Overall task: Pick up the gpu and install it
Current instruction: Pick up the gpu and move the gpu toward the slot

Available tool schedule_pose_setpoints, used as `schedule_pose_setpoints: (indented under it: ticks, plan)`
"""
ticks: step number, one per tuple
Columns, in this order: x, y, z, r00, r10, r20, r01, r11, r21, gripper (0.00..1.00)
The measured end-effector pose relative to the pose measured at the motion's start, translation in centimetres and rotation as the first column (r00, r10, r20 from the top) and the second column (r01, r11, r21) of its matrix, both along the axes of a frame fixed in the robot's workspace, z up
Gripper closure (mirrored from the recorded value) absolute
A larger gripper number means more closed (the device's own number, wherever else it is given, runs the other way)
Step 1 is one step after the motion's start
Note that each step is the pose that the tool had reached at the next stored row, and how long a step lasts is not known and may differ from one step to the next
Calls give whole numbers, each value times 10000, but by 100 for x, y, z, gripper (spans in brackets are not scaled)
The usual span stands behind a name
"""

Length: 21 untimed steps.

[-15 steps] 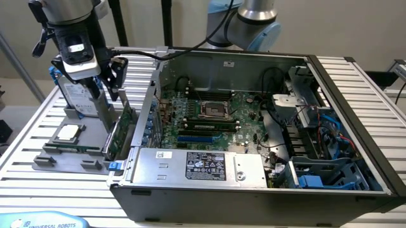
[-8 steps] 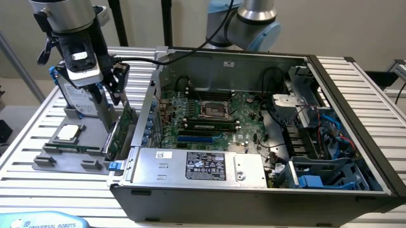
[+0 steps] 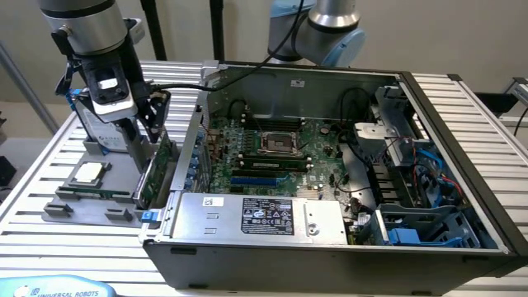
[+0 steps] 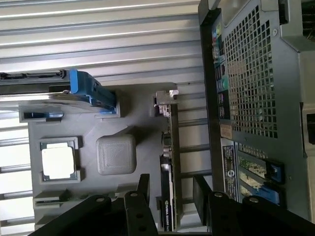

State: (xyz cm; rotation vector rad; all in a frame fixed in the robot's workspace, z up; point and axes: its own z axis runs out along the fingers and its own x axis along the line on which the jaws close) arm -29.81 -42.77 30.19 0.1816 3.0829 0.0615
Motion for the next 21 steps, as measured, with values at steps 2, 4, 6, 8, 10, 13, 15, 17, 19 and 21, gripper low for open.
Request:
schedule_pose_setpoints:
  ticks: [2, 4, 6, 8, 10, 13, 15, 17, 19, 21]
  plan:
    - [-6, 0, -35, 10000, -9, 3, 9, 10000, -8, 52]
    - [-12, 0, -71, 10000, -20, 7, 20, 10000, -12, 52]
    - [-15, -1, -109, 10000, -27, 13, 27, 10000, -18, 52]
    - [-16, -1, -145, 10000, -29, 23, 29, 10000, -26, 52]
    - [-16, -1, -182, 10000, -29, 36, 29, 10000, -41, 52]
    - [-16, 0, -237, 10000, -29, 53, 29, 10000, -59, 52]
    - [-16, -1, -273, 10000, -29, 63, 29, 10000, -71, 52]
    - [-16, -2, -308, 10000, -28, 72, 29, 10000, -82, 52]
    - [-17, -6, -345, 10000, -30, 81, 31, 10000, -88, 52]
    - [-16, -12, -381, 10000, -29, 88, 29, 10000, -93, 52]
